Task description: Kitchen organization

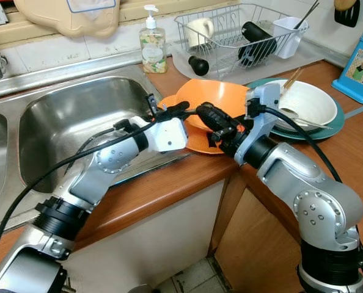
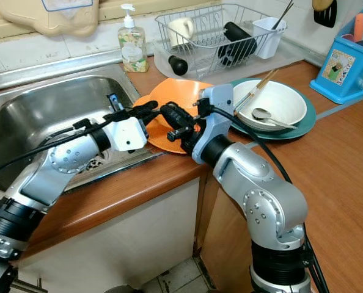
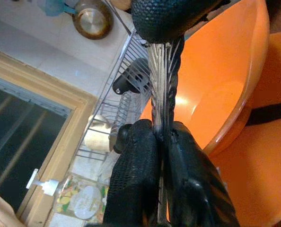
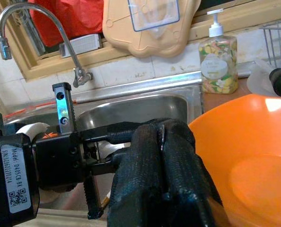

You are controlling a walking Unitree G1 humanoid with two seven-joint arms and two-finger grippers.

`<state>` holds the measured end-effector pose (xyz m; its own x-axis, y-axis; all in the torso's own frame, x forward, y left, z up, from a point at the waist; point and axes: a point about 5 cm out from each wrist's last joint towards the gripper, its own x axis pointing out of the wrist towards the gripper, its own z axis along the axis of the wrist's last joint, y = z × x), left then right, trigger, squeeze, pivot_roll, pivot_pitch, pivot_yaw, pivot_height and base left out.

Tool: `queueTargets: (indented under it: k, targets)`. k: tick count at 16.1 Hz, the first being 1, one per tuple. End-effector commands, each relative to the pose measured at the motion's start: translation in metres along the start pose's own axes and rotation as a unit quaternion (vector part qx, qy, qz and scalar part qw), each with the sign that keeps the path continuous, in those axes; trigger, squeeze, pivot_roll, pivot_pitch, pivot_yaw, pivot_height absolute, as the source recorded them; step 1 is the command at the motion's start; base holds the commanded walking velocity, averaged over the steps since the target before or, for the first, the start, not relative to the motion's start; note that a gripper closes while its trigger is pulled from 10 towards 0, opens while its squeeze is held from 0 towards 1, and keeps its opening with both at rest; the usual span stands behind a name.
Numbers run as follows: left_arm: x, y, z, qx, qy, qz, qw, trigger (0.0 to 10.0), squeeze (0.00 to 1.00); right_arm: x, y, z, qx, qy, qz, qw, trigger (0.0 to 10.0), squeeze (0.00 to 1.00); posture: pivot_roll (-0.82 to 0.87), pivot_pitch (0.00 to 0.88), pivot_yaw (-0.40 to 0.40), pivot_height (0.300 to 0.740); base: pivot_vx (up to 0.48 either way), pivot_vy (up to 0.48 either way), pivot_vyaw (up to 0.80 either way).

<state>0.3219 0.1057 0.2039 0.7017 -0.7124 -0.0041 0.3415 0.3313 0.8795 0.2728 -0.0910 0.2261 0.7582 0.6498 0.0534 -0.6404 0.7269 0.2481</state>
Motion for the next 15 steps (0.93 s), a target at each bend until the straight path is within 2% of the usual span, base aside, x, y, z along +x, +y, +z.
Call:
queueTargets:
  k: [1,4,6,7,8,10,11,14,15]
  targets:
    - [-0.003,-0.002,-0.001,0.010,0.005,-0.011,1.000,0.0,0.00,-0.001,0.004,0.002,-0.003,-0.006,0.009,1.000,0.0,0.00,-0.12,0.000,0.047,0.740,0.000,0.000,0.00]
    - [-0.007,0.002,-0.002,0.017,0.010,-0.001,1.000,0.0,0.00,0.000,0.005,0.002,-0.006,-0.006,0.012,1.000,0.0,0.00,-0.11,0.000,0.043,0.740,0.000,0.000,0.00]
    - [-0.010,0.005,-0.005,0.023,0.015,0.002,1.000,0.0,0.00,0.000,0.005,0.002,-0.012,-0.007,0.010,1.000,10.0,0.00,-0.11,0.000,0.043,0.740,0.000,0.000,0.00]
    - [-0.013,0.007,-0.008,0.031,0.020,0.002,0.999,0.0,0.00,0.000,0.006,0.003,-0.006,-0.013,0.016,1.000,10.0,0.92,-0.11,0.000,0.042,0.740,0.000,0.000,0.00]
    - [-0.016,0.008,-0.010,0.032,0.022,0.002,0.999,0.0,0.00,0.000,0.009,0.005,0.001,-0.020,0.030,0.999,10.0,1.00,-0.11,0.000,0.042,0.740,0.000,0.000,0.00]
    - [-0.022,0.011,-0.016,0.035,0.031,0.003,0.999,0.0,0.00,-0.001,0.011,0.006,-0.013,-0.022,0.037,0.999,10.0,1.00,-0.11,0.000,0.046,0.740,0.000,0.000,0.00]
    - [-0.026,0.013,-0.022,0.039,0.045,0.004,0.998,0.0,0.00,-0.001,0.011,0.005,-0.022,-0.018,0.039,0.999,10.0,0.00,-0.11,0.000,0.049,0.740,0.000,0.000,0.00]
    - [-0.039,0.022,-0.045,0.046,0.097,0.008,0.994,0.0,0.00,-0.003,0.012,0.000,-0.045,0.003,0.043,0.998,10.0,0.00,-0.12,0.000,0.053,0.740,0.000,0.000,0.00]
    - [-0.045,0.023,-0.060,0.040,0.131,0.008,0.991,0.0,0.00,-0.004,0.014,-0.004,-0.071,0.025,0.052,0.996,10.0,0.00,-0.12,0.000,0.053,0.740,0.000,0.000,0.00]
